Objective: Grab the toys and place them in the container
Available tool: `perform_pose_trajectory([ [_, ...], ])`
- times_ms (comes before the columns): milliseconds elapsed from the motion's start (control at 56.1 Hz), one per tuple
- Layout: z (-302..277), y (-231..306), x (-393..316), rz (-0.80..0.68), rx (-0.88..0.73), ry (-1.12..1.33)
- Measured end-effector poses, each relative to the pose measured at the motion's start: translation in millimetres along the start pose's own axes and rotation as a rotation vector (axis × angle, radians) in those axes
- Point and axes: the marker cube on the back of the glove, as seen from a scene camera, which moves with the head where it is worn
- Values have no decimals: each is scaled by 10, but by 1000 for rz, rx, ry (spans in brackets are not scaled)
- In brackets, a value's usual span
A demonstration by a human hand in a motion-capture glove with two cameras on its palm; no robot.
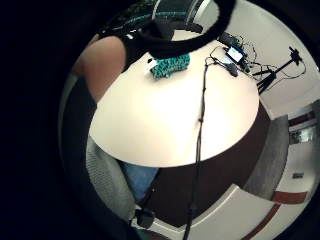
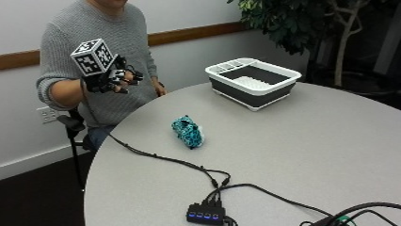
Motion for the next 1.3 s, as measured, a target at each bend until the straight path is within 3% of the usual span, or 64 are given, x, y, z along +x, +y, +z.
perform_pose_trajectory([
  [410, -73, -304, 11, 16, 6, 33],
  [660, -357, -1767, 284, -43, -107, 65],
  [838, -9, -2574, 636, 90, -172, 186],
  [1088, 1298, -2330, 1087, 184, -420, 179],
  [1302, 1580, -2205, 1112, 152, -205, 238],
])
